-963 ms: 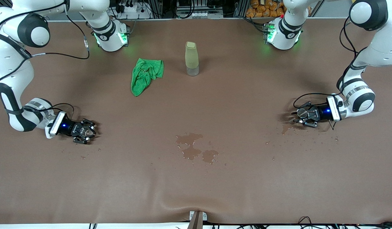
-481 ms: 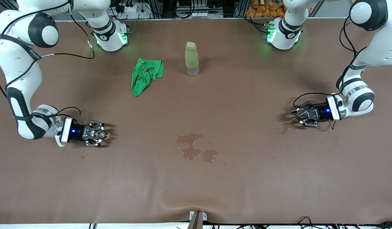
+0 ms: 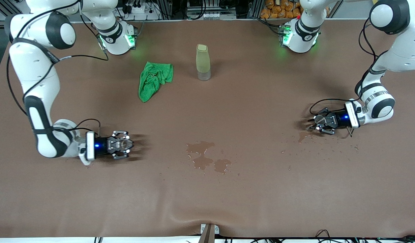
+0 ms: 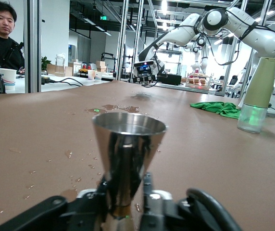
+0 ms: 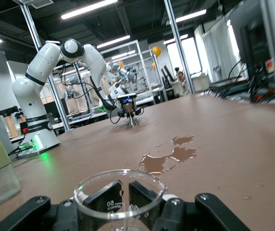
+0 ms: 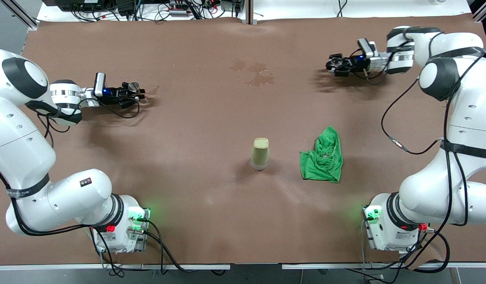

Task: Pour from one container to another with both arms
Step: 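Lift the beaker with the right gripper toward the table middle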

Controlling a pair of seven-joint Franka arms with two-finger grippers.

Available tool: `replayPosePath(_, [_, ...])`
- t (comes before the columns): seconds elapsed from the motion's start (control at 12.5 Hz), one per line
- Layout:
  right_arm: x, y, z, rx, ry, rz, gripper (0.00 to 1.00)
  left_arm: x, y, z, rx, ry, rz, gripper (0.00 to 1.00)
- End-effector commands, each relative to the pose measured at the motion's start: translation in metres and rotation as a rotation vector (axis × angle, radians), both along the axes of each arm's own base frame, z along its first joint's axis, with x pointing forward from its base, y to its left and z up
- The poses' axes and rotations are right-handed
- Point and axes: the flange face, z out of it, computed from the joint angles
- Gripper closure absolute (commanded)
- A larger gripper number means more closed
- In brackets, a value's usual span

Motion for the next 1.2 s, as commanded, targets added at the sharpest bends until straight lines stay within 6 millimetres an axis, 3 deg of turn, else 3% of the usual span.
replayPosePath(0.0, [0.007,0.045,0.011,-0.031,0.035,0.041,1.00,0.002,0.004,-0.002,-0.006,-0.021,0.026,1.00])
replayPosePath(0.48, [0.013,0.124,0.030,-0.028,0.119,0.101,1.00,0.012,-0.001,0.009,-0.013,-0.002,0.044,1.00])
replayPosePath(0.56, [0.013,0.131,0.033,-0.025,0.132,0.106,1.00,0.018,-0.005,0.016,-0.018,0.001,0.052,1.00])
replayPosePath(1.12, [0.014,0.178,0.070,-0.037,0.148,0.058,1.00,0.020,-0.009,0.017,-0.023,0.004,0.052,1.00])
